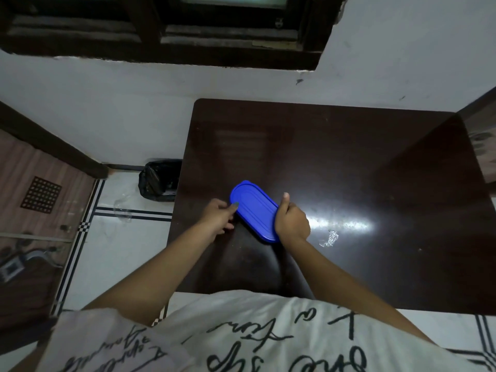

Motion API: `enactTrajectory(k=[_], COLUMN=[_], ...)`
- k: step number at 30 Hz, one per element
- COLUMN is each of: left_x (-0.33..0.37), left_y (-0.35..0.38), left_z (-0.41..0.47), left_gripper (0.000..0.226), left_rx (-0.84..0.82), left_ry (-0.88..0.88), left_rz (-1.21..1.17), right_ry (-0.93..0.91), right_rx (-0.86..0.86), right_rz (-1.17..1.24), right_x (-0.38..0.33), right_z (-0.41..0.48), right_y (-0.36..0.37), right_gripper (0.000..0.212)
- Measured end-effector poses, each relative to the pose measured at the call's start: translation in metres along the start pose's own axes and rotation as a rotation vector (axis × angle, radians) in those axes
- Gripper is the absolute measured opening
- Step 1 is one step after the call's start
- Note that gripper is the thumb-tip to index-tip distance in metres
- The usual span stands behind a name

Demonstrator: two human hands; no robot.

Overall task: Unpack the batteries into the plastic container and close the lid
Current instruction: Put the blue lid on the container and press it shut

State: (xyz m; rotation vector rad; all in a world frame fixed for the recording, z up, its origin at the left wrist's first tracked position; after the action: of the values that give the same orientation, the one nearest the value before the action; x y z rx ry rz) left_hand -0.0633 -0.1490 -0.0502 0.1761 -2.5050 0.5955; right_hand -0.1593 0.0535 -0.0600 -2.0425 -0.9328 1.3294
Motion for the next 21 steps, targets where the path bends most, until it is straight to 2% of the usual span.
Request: enactTrajectory(k=[6,10,14,16,17,19,21], left_x=[0.018,0.015,0.003,-0.007,-0.014,-0.027,-0.035], left_y=[-0.005,-0.005,-0.003,0.001,0.003,0.008,0.012], left_z=[0.012,0.013,0.0,-0.012,-0.016,-0.025,-0.031], left_gripper=[0.015,0.014,0.008,0.005,0.013,0.029,0.035], left_rx=[0.069,0.109,0.019,-0.071,-0.101,-0.126,-0.115], left_ry=[0.096,0.053,-0.093,-0.184,-0.216,-0.241,-0.231], left_rz=[0.097,0.123,0.015,-0.056,-0.078,-0.103,-0.12], right_ry=[-0.003,-0.022,-0.284,-0.428,-0.457,-0.346,-0.113], right_rx=[0.034,-0.004,-0.161,-0.208,-0.195,-0.129,-0.108], right_rz=[0.002,-0.018,-0.093,-0.04,0.022,0.243,0.419], right_x=[0.0,-0.003,-0.039,-0.062,-0.069,-0.066,-0.044], right_z=[0.01,0.014,0.028,0.033,0.035,0.04,0.035], right_y=[0.002,0.005,0.004,0.0,-0.005,-0.015,-0.018], right_gripper=[0.071,0.072,0.066,0.055,0.05,0.04,0.031])
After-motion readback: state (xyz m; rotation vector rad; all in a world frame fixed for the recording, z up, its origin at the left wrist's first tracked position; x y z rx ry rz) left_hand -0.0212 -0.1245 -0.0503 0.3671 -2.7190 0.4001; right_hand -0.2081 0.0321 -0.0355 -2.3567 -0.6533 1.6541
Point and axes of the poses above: each hand's wrist, its own z-axis towards the middle knuckle, its own y-axis out of the palm, x = y × z, the point moved 7 cm from there along z, towards the middle knuckle, and after that the axes turned 5 degrees about z, right-handed, at the moved point
